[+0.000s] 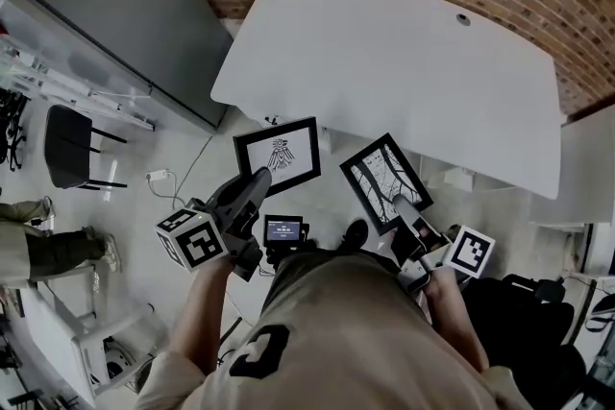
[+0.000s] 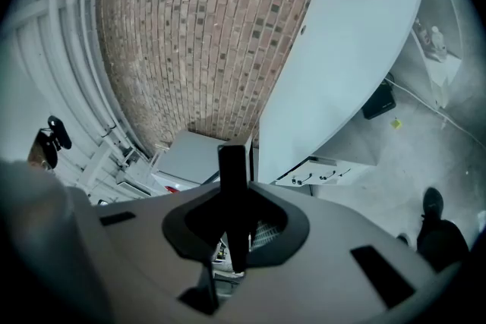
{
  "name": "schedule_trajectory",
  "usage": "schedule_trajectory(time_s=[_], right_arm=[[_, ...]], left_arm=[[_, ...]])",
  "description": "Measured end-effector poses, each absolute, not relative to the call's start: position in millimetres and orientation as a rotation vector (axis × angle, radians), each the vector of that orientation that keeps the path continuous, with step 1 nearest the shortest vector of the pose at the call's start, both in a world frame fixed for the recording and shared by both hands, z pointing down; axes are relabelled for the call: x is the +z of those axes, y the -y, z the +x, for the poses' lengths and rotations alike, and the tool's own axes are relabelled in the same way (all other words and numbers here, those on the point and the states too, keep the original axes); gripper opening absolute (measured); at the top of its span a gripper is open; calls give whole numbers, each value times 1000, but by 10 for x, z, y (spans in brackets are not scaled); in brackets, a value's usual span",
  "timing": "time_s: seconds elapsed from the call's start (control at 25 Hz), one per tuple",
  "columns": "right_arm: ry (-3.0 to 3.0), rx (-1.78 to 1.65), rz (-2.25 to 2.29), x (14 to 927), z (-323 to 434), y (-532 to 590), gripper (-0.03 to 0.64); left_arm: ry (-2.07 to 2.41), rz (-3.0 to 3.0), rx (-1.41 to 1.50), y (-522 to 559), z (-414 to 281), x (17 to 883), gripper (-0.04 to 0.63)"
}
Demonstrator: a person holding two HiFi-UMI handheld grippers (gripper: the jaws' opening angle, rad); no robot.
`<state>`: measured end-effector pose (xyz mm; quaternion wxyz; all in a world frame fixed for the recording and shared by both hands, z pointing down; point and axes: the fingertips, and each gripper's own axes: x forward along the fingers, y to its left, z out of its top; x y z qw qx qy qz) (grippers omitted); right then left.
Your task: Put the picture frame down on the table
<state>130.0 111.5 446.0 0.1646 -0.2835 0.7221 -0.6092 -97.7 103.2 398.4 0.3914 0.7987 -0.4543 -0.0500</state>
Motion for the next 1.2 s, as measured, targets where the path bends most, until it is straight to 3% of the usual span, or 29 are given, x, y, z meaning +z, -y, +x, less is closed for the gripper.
schedule_trajectory(time_s=[0.84,1.2], right_arm=[[-1914,-1773,-829,4761,2067,-844,28],[-1961,-1806,-836,4723,1872,-677,28]], left_arm=[[1109,2075,-50,-498,-263,3831,23],[1134,2064,-83,-256,-540,3803,23]])
